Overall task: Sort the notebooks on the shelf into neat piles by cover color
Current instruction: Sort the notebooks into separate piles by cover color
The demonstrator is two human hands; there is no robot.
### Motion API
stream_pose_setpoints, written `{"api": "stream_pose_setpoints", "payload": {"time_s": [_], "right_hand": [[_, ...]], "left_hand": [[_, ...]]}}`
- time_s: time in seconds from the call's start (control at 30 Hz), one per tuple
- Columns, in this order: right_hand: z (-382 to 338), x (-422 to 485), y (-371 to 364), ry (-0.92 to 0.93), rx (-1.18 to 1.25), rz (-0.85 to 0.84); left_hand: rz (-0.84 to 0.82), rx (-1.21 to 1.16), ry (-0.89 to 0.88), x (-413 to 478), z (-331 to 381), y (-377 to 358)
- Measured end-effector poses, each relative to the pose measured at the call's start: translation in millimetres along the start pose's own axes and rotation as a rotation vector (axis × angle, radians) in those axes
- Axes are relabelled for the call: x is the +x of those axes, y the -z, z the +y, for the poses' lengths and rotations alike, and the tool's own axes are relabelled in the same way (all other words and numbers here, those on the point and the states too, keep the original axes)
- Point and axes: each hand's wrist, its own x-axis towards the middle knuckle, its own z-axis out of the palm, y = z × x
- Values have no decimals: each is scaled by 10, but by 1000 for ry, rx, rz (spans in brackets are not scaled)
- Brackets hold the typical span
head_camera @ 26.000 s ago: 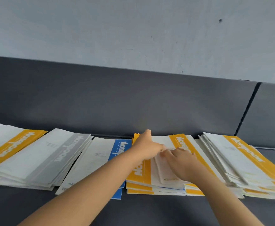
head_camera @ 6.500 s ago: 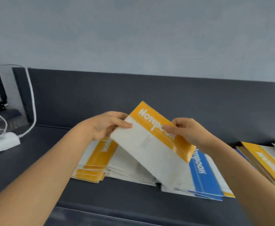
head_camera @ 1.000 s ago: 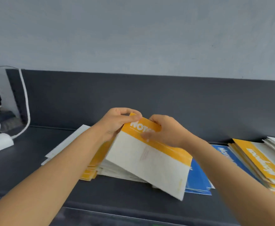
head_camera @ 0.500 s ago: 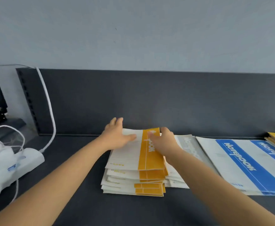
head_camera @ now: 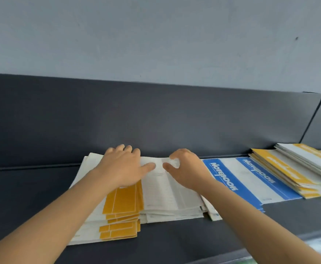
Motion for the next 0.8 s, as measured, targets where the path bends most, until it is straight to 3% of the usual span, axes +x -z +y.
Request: {"api": "stream_pose_setpoints", "payload": {"time_s": [0.2,0.47,0.6,0.8], "right_hand": [[1154,-23,387,-72,-58,-9],[2587,233,820,-291,-259,-107],[2769,382,767,-264,-404,-150],[2924,443,684,-166,-351,-142]], "left_hand": [[10,-39,-103,358,1315,-31],[-161,-85,-87,901,2745,-87],[-270,-42,-34,1071,2988,-91],[-185,-134,21,1145,2929,-195]]}}
